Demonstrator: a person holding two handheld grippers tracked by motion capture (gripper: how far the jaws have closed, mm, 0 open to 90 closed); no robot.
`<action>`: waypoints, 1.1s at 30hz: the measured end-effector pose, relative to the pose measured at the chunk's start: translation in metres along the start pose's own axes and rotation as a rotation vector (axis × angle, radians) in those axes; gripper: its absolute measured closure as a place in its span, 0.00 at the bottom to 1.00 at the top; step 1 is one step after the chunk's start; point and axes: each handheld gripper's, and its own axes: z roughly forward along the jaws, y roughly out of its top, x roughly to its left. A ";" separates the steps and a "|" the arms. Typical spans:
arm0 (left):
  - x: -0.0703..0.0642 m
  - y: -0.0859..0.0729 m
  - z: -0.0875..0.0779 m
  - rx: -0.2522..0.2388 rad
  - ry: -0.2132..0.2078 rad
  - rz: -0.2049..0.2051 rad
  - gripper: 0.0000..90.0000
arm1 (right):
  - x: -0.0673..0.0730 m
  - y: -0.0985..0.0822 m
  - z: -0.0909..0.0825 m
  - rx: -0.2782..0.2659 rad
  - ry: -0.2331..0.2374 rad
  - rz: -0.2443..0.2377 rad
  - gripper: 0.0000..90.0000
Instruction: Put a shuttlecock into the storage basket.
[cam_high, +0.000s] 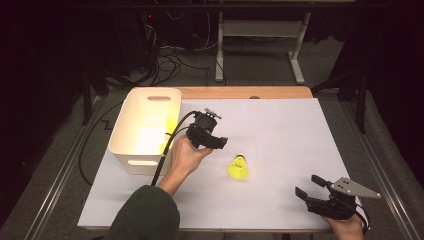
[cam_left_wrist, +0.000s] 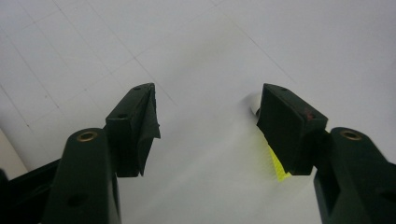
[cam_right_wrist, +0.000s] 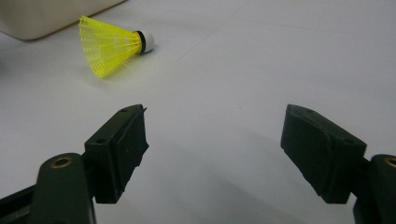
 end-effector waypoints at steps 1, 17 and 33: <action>0.000 -0.001 0.000 -0.001 -0.001 0.001 0.43 | 0.000 0.000 0.000 0.000 0.000 0.002 0.25; -0.003 -0.011 0.008 0.010 -0.014 0.004 0.43 | 0.000 0.000 -0.001 -0.005 0.004 0.003 0.25; -0.001 -0.031 0.015 0.003 -0.041 -0.028 0.43 | 0.001 0.000 -0.002 -0.004 0.005 -0.001 0.26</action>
